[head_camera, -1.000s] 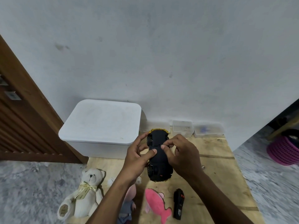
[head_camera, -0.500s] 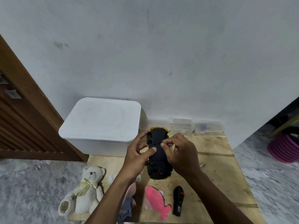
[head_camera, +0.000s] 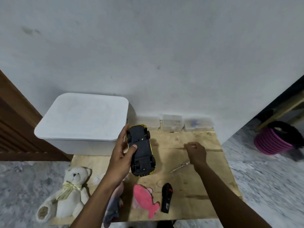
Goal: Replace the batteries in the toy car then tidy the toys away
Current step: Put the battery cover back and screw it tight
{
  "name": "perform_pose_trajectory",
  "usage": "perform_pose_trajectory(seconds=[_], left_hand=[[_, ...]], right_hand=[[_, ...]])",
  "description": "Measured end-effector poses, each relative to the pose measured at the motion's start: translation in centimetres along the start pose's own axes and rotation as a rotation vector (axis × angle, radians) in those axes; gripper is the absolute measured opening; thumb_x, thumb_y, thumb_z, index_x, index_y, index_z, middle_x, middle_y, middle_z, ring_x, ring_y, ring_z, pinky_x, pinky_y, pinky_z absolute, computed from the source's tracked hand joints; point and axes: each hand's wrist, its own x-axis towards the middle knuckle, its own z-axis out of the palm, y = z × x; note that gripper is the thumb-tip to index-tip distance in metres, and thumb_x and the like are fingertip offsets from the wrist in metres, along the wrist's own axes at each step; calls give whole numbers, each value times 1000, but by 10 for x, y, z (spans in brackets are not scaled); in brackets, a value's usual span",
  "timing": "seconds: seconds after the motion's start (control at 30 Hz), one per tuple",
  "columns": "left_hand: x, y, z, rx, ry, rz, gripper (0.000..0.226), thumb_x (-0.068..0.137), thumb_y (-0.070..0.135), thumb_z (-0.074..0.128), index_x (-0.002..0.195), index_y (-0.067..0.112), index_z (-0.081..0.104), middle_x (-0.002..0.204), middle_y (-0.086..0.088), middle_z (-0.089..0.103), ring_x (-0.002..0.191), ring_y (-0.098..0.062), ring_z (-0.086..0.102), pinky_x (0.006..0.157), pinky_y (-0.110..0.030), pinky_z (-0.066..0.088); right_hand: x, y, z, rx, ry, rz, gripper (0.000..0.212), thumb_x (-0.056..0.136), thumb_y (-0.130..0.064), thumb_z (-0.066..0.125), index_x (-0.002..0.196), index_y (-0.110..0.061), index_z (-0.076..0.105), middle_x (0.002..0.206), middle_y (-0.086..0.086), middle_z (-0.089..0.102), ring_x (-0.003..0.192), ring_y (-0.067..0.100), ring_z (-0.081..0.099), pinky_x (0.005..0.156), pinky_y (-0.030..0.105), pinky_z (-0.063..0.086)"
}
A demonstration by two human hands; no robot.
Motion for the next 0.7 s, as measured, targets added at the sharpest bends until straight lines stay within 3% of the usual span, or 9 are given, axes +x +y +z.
perform_pose_trajectory(seconds=[0.1, 0.2, 0.3, 0.43, 0.57, 0.63, 0.7], left_hand=[[1, 3, 3, 65, -1, 38, 53, 102, -2, 46, 141, 33, 54, 127, 19, 66, 103, 0, 68, 74, -18, 57], [2, 6, 5, 109, 0, 15, 44, 102, -4, 44, 128, 25, 64, 106, 28, 71, 87, 1, 71, 67, -20, 58], [6, 7, 6, 139, 27, 7, 38, 99, -9, 44, 115, 17, 67, 97, 29, 70, 79, 1, 70, 64, -20, 57], [9, 5, 6, 163, 29, -14, 35, 98, -8, 45, 108, 18, 66, 96, 25, 70, 78, -1, 69, 64, -22, 57], [12, 0, 3, 194, 16, -13, 40, 96, -7, 49, 107, 26, 69, 103, 20, 69, 90, -8, 68, 72, -25, 56], [11, 0, 3, 192, -2, -24, 40, 97, -7, 47, 107, 25, 69, 101, 19, 69, 86, -6, 67, 68, -23, 55], [9, 2, 4, 189, -15, -23, 41, 97, -7, 45, 107, 24, 70, 102, 19, 69, 85, -4, 66, 69, -19, 52]], right_hand=[[17, 37, -2, -54, -77, 203, 39, 81, -29, 72, 115, -14, 60, 104, 14, 65, 77, 30, 65, 52, 32, 54], [22, 57, -1, -106, -130, 266, 57, 83, -27, 72, 131, -10, 47, 101, 16, 62, 70, 32, 68, 45, 30, 53], [26, 62, 4, -191, -119, 259, 64, 80, -30, 75, 131, -9, 41, 101, 17, 60, 67, 36, 69, 39, 29, 51], [34, 70, 8, -241, -113, 262, 57, 70, -23, 78, 113, -12, 42, 88, 16, 61, 58, 35, 70, 54, 43, 61], [69, 113, 18, -137, -109, 275, 66, 49, -36, 75, 110, -13, 62, 80, 11, 73, 72, 32, 73, 71, 48, 63], [48, 90, 13, 47, -102, 286, 50, 61, -26, 76, 107, -10, 69, 78, 15, 74, 72, 33, 74, 74, 52, 62], [20, 55, 4, 324, -145, 328, 34, 82, -6, 69, 115, -1, 65, 87, 24, 70, 74, 39, 71, 76, 54, 61]])
